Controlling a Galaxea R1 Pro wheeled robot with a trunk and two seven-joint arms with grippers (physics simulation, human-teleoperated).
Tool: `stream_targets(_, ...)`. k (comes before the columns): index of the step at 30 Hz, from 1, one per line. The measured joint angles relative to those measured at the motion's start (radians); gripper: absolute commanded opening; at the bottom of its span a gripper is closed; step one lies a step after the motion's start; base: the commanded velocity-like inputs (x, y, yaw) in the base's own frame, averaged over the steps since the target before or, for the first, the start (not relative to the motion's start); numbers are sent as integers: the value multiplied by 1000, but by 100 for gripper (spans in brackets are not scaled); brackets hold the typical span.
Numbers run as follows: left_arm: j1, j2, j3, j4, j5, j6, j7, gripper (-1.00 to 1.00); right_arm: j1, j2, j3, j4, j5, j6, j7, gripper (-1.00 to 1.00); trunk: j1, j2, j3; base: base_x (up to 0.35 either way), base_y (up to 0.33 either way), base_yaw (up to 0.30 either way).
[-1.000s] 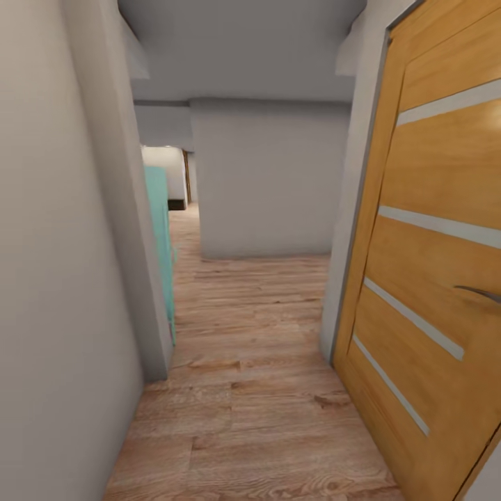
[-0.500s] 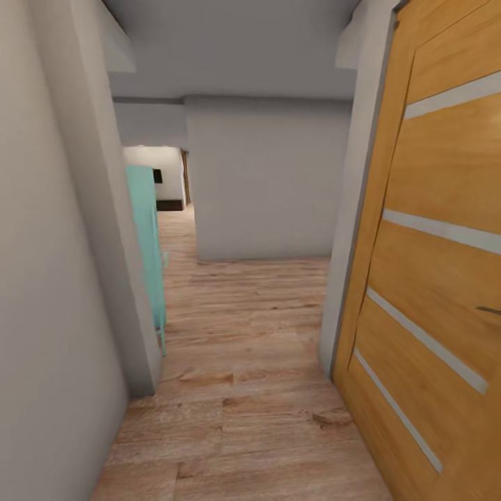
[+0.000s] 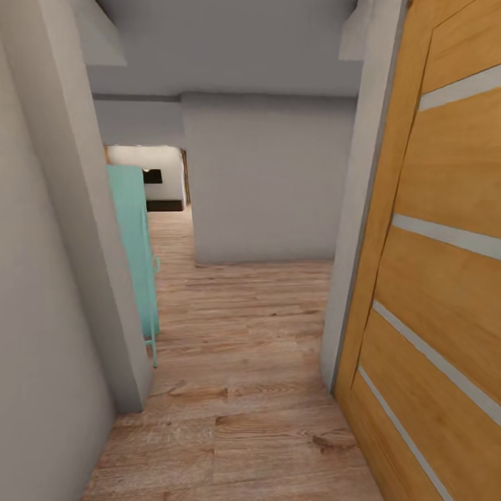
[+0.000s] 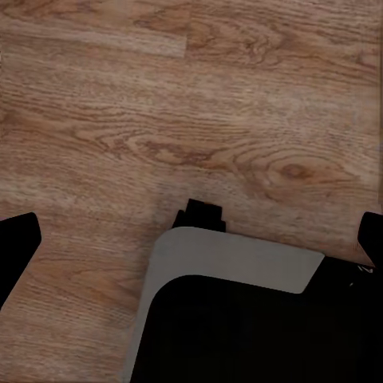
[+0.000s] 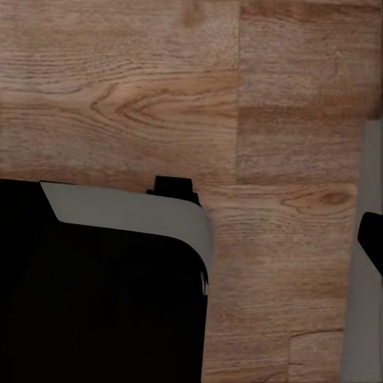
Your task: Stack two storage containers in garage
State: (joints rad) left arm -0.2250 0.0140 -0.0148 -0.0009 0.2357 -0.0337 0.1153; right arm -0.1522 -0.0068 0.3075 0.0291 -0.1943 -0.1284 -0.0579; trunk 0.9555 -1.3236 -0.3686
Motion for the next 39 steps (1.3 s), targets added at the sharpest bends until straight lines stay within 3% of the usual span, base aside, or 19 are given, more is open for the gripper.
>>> stream_targets(12,0,0,0,0,0,0,0,100,0,-1,1,0,0,0,0,100,0,0,0,322,-1,229)
stream_targets(39,0,-3,0,0,0,2,0,100,0,-3,5,0,1,1,-1,100,0,0,0,322,0,8)
